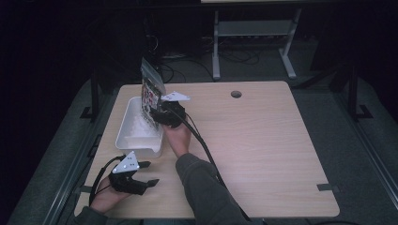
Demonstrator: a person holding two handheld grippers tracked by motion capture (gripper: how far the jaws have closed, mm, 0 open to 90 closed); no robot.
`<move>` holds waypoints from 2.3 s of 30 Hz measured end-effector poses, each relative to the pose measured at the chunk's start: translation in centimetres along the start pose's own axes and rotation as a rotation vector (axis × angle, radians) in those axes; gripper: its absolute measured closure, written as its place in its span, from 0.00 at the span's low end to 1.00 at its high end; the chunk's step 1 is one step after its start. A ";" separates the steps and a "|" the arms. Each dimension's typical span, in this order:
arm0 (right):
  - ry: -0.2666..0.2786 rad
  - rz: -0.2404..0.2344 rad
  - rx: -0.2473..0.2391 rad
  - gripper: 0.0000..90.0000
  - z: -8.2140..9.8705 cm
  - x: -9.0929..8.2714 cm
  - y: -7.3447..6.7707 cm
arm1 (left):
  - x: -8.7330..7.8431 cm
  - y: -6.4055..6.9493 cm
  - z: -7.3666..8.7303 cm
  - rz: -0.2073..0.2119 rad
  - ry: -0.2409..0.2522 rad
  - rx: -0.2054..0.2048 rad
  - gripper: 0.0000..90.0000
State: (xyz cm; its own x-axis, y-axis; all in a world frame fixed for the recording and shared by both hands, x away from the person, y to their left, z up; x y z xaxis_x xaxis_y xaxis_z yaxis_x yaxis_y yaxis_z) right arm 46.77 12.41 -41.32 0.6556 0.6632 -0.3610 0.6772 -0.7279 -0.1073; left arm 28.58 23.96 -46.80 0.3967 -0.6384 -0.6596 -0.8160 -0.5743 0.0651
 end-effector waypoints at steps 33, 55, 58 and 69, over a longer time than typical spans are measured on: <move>-0.052 -0.162 0.001 0.31 1.0 -5.1 2.8 | 0.4 0.1 0.0 0.002 -0.010 0.000 0.28; -0.088 -0.209 0.016 0.29 1.7 -8.4 4.9 | 0.6 0.1 -0.1 -0.002 -0.011 0.001 0.25; -0.087 -0.208 0.013 0.29 1.9 -8.9 5.2 | 0.6 0.1 -0.1 -0.002 -0.006 -0.006 0.25; -0.082 -0.219 0.019 0.29 2.2 -10.9 6.1 | 0.9 0.3 -0.1 0.004 -0.023 0.003 0.23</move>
State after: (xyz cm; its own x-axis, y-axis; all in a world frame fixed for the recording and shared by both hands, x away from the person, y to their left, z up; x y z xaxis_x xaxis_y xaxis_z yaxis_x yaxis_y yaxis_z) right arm 43.04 0.34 -40.04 0.4636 0.7898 -0.4015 0.7935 -0.5717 -0.2084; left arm 28.79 23.14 -47.31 0.3838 -0.6285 -0.6765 -0.8186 -0.5705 0.0656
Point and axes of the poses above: each handheld gripper's, and its own axes: x roughly forward along the jaws, z roughly out of its underside, y roughly to its right, the point moved 5 cm from there along x, roughly forward along the jaws, and after that the axes turned 6 degrees about -x, right-handed, at the moved point
